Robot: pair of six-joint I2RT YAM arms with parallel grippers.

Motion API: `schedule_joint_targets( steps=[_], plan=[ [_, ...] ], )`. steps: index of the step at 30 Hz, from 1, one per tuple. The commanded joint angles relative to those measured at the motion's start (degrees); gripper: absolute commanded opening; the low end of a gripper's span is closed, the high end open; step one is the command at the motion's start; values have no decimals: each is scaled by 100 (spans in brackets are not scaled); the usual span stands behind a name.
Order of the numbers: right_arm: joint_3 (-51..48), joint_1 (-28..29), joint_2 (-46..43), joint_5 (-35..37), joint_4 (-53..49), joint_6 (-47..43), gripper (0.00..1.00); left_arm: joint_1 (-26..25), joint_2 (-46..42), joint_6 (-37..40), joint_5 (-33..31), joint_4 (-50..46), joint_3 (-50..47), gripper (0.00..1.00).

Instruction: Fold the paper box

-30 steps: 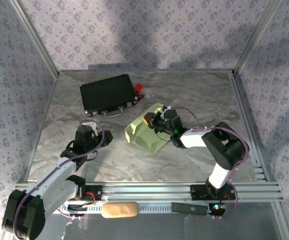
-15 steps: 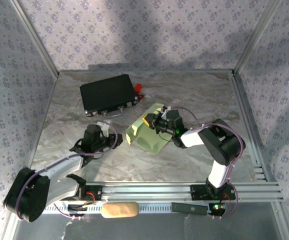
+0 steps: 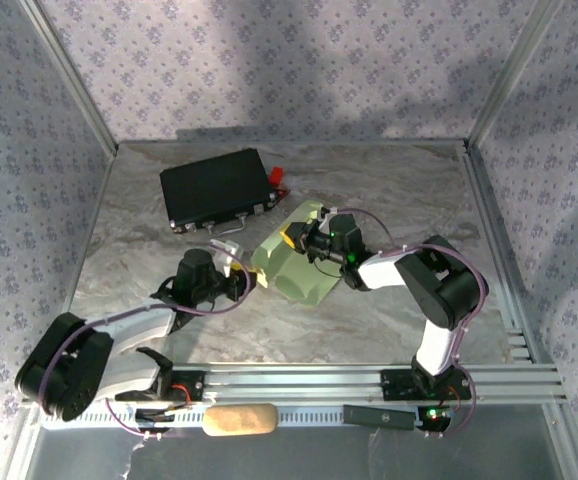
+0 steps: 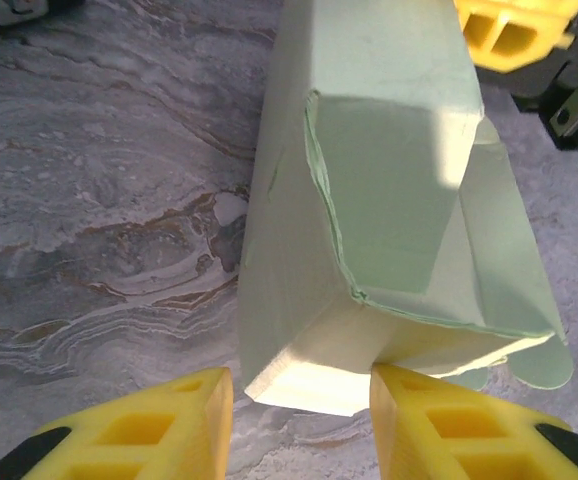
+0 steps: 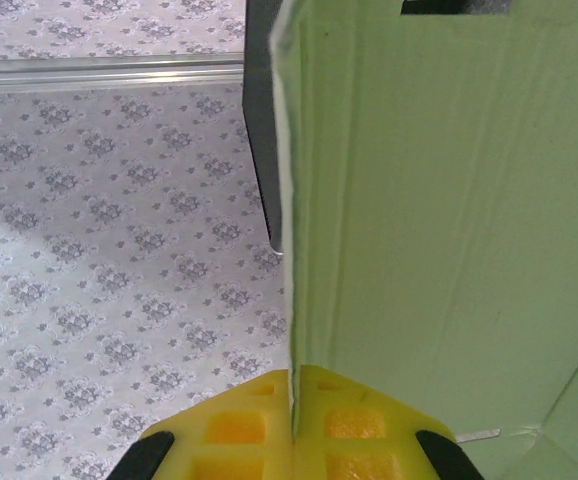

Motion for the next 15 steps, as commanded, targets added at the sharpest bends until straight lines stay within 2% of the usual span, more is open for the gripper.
schedule_joint_targets(
  steps=[1, 10, 15],
  plan=[
    [152, -31, 69, -110, -47, 85, 0, -191, 258, 294, 16, 368, 154, 40],
    [161, 3, 81, -111, -78, 13, 0, -743, 556, 288, -973, 859, 221, 39],
    [31, 18, 332, -106, 364, 75, 0, -827, 684, 227, -1174, 1090, 204, 37]
  ],
)
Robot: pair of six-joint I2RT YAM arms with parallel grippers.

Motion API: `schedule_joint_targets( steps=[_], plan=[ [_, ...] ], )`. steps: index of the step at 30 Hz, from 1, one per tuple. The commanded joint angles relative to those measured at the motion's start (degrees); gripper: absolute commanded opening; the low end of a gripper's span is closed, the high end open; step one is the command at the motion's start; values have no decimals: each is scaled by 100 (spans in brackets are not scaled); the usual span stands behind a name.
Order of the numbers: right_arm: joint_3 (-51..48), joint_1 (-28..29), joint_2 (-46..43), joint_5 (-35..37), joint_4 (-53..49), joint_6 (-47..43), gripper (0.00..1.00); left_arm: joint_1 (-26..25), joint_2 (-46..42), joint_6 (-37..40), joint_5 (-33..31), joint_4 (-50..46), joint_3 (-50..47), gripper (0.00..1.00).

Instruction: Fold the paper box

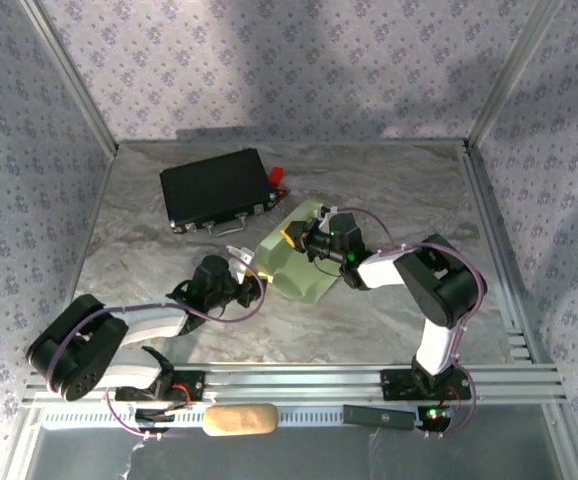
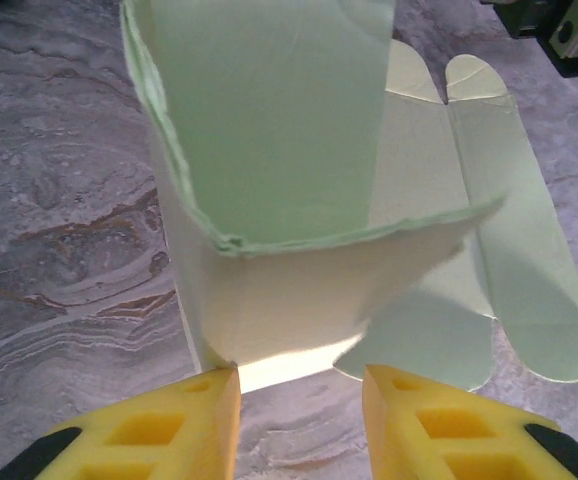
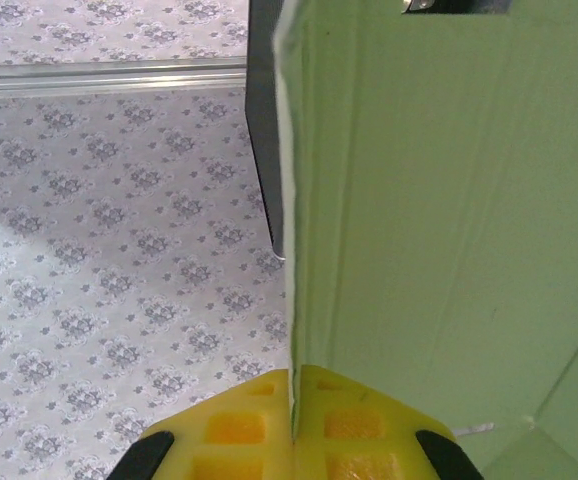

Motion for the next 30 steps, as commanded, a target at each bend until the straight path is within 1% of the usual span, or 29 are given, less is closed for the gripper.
schedule_joint_targets(
  steps=[1, 6, 10, 14, 19, 30],
  plan=[
    [-22, 28, 275, -99, 322, 88, 0, -91, 112, 43, -327, 583, 189, 36],
    [-24, 54, 280, -39, 370, 136, 0, -203, 314, -2, -627, 636, 324, 36],
    [16, 88, 233, -6, 254, 163, 0, -263, 392, -97, -876, 880, 322, 37],
    [22, 140, 217, 29, 169, 193, 0, -302, 524, -142, -929, 1087, 391, 39],
    [-8, 195, 231, 77, 227, 258, 0, -333, 771, -181, -969, 1198, 568, 39],
    [19, 353, 230, 354, 119, 460, 0, -452, 1066, -326, -1772, 1354, 746, 39]
  ],
)
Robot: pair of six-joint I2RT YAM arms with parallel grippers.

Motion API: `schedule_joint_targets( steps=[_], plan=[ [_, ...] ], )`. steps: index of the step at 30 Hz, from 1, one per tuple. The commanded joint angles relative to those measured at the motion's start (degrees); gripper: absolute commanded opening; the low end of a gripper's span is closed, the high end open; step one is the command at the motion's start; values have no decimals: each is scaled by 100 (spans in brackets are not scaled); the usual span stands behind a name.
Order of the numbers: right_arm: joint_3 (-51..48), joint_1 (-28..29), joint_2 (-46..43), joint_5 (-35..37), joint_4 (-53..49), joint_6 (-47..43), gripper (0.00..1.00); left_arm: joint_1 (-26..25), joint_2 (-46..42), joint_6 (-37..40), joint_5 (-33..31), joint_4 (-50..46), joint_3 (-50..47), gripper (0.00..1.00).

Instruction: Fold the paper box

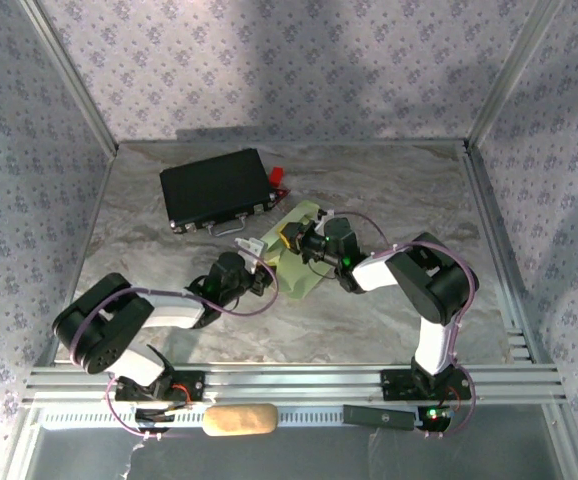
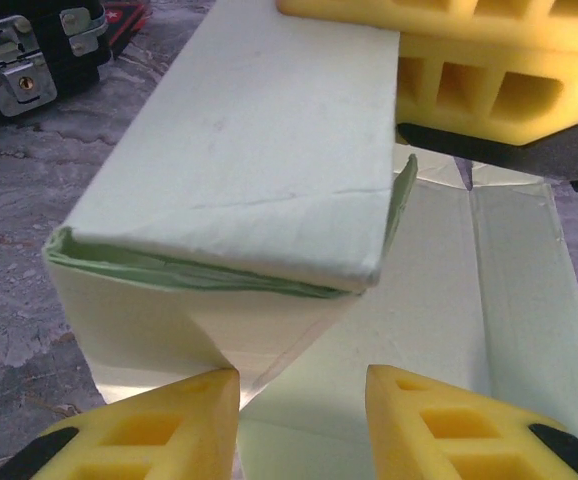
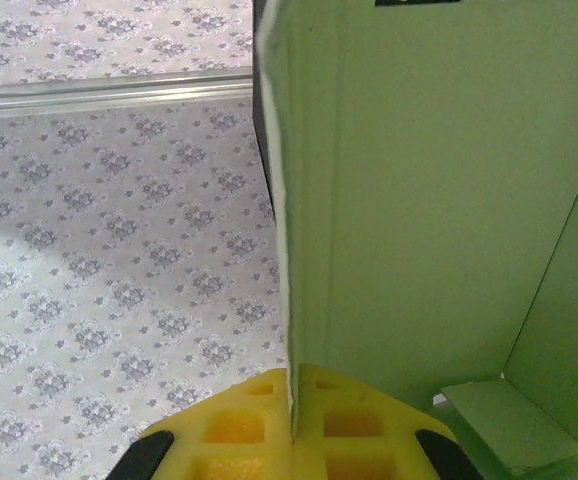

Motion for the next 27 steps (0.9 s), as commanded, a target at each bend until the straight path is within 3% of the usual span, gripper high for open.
schedule_joint_targets(
  steps=[1, 12, 22, 27],
  plan=[
    [21, 121, 30, -29, -264, 127, 0, -21, 69, -98, -525, 438, 241, 39],
    [67, 187, 47, 114, -272, 100, 0, -37, 241, -340, -938, 482, 261, 41],
    [-22, 258, 755, 373, 1265, -100, 0, -36, 452, -503, -1235, 653, 244, 42],
    [-57, 257, 889, 424, 1463, -237, 0, -9, 479, -565, -1416, 730, 211, 43]
  ],
)
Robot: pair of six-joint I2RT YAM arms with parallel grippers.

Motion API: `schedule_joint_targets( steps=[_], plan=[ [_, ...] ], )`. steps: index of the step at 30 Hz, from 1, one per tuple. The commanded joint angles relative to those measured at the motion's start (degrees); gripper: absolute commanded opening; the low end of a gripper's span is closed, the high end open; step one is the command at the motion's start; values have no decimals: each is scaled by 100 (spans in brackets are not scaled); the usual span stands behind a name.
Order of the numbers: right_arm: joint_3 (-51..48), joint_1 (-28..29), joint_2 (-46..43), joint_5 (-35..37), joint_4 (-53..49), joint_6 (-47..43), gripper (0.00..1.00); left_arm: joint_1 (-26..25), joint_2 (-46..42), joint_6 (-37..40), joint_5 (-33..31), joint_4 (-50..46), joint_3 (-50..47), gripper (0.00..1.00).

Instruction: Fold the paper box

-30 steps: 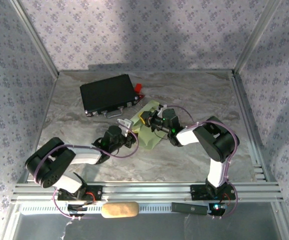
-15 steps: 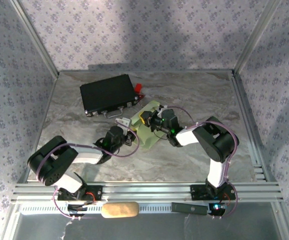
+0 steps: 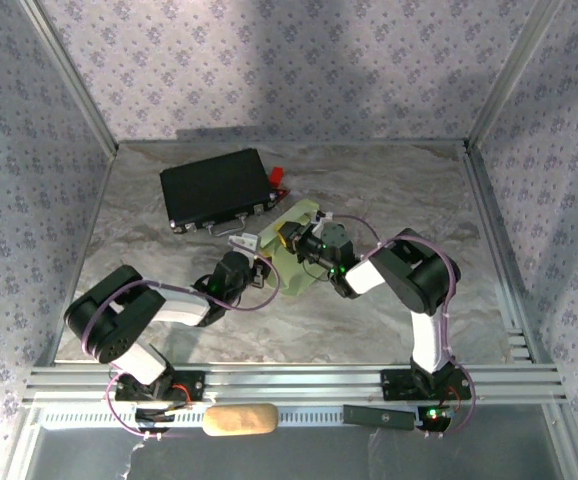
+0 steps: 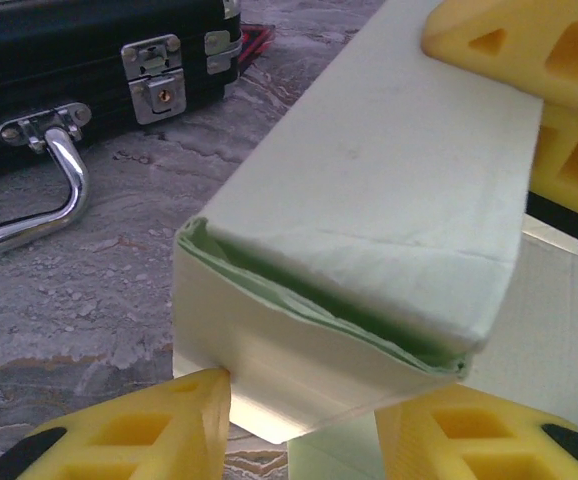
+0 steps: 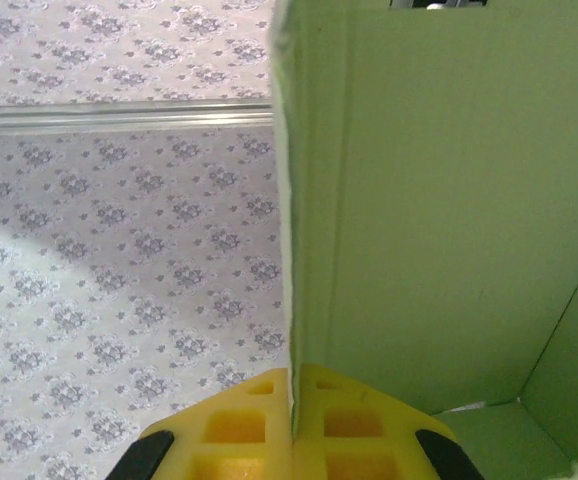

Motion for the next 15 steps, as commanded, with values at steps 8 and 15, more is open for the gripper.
schedule_joint_targets(
  steps=[8, 15],
  plan=[
    [2, 74, 721, -71, 740, -117, 0, 95, 301, -246, -266, 737, 74, 46],
    [111, 118, 824, -15, 804, -102, 0, 112, 385, -325, -423, 803, 62, 46]
  ],
)
